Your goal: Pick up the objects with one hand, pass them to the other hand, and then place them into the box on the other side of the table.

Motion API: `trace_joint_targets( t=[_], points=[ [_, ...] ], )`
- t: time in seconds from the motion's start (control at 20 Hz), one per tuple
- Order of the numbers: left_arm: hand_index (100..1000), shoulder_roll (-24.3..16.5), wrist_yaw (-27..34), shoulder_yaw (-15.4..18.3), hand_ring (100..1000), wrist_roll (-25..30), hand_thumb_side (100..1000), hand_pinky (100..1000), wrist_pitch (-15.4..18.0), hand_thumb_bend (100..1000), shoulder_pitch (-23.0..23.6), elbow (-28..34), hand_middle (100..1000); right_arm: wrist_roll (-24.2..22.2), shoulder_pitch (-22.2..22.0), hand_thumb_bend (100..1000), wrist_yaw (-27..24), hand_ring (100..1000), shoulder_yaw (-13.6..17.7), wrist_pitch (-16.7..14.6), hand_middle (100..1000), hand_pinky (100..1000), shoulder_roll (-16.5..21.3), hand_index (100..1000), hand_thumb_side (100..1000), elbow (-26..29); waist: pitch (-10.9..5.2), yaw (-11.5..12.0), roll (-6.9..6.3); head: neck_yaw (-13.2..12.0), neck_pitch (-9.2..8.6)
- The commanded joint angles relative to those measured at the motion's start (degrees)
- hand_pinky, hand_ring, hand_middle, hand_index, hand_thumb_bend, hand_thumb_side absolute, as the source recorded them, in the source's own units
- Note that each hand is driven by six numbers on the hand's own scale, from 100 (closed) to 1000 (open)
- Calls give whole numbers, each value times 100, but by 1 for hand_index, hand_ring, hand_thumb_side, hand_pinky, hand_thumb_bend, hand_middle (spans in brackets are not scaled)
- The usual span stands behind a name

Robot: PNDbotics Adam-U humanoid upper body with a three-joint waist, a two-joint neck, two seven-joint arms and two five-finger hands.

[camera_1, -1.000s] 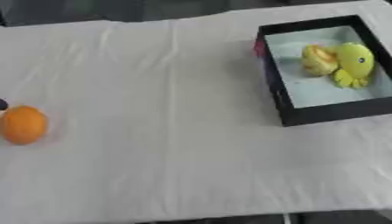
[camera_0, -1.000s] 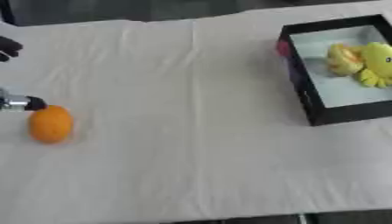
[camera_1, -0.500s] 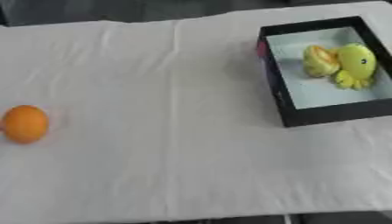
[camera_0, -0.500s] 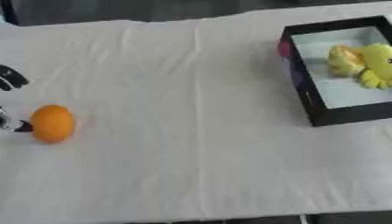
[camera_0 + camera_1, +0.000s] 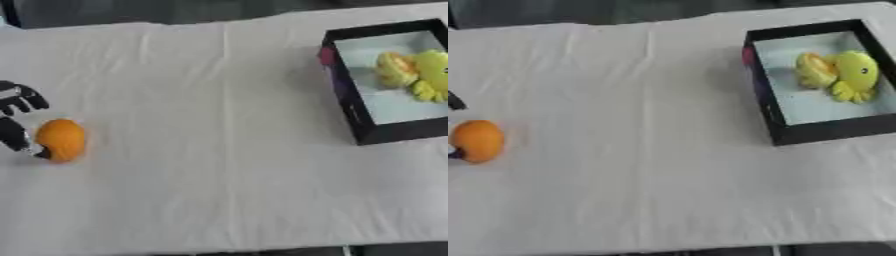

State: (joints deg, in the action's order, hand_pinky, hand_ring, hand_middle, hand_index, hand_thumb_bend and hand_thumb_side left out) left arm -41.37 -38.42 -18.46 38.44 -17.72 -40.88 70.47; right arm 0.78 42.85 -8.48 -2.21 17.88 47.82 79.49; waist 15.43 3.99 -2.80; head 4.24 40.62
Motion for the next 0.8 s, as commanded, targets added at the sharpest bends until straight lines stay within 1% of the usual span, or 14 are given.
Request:
trace_joint_targets(
  t=[0.05,0.15,0.2,0.3,0.4,0.6,0.8],
  points=[
    [777,-63,-275,-11,838,64,100,846,160,530,-145,-117,776,11,63,100,-8,884,56,-2,873,890,136,891,542,54,-132,3,7,-24,-32],
    [714,-28,-364,-12,827,30,100,834,176,393,-156,-146,752,27,49,100,-28,883,60,-2,872,890,131,890,546,48,-129,2,4,-28,-32],
    [609,-17,-376,-2,791,-9,100,807,172,275,-141,-112,715,30,44,100,-36,883,59,-3,871,890,131,889,546,49,-127,0,5,-23,-36],
    [585,-30,-254,39,773,-56,100,786,136,253,-91,56,704,27,35,100,-48,882,57,-6,870,890,139,888,544,57,-126,4,5,-17,-37],
    [579,-105,-68,94,765,-96,100,780,66,241,-34,389,694,23,40,100,-61,881,57,-3,869,890,141,888,544,69,-126,10,4,-16,-44],
    [576,-374,376,313,729,-183,100,754,-179,220,91,1306,645,5,96,100,-78,883,48,0,872,890,140,890,530,103,-131,30,10,5,-46],
    [553,-559,697,587,660,-532,100,707,-495,181,173,2145,579,-27,214,100,-88,883,40,9,874,890,87,892,515,150,-140,67,22,5,-66]
  ],
)
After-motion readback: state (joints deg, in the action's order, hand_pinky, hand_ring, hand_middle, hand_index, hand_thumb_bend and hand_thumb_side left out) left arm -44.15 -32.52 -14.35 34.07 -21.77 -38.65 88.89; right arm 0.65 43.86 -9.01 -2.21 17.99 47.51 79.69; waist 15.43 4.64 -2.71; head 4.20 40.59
